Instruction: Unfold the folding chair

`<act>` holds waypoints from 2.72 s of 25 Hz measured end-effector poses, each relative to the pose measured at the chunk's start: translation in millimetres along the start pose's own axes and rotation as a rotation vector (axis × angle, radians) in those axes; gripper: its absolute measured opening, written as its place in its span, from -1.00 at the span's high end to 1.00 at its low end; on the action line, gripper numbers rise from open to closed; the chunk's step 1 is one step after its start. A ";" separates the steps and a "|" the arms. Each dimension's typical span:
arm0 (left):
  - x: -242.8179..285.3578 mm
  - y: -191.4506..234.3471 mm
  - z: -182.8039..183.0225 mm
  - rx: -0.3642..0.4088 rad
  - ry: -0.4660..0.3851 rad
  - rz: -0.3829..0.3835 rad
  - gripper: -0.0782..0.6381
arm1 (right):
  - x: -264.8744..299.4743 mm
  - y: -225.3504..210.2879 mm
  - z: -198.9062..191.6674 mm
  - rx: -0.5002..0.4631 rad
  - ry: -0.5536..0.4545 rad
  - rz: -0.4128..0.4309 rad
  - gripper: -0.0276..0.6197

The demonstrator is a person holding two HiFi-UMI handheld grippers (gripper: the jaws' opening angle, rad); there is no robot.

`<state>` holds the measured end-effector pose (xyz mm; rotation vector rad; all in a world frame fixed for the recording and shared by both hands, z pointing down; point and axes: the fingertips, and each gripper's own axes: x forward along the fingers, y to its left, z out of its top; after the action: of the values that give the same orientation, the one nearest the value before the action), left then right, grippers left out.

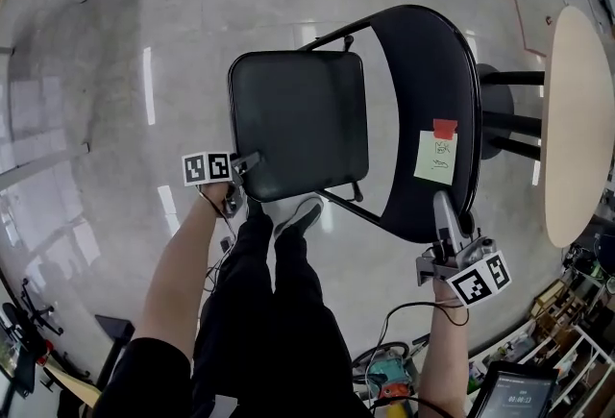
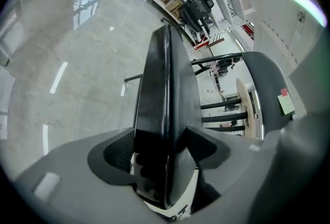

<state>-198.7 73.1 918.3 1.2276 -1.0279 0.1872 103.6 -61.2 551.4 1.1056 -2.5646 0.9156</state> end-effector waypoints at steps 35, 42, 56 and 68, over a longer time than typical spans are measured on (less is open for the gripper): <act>5.3 58.1 -9.4 0.067 0.011 0.176 0.05 | -1.7 -75.3 -43.8 0.171 -0.054 -0.046 0.67; 5.9 60.0 -13.2 0.073 0.020 0.183 0.05 | -0.7 -75.1 -43.5 0.166 -0.067 -0.021 0.67; -20.4 6.5 -23.3 0.167 0.033 0.129 0.05 | 2.2 -79.0 -47.8 0.176 -0.078 0.005 0.65; -104.9 -125.9 -13.4 0.364 -0.077 0.035 0.06 | -11.4 -86.6 -54.1 0.113 0.105 -0.178 0.38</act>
<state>-172.2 77.1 756.1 1.5552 -1.1137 0.3687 170.2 -67.0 629.4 1.2571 -2.3124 1.0542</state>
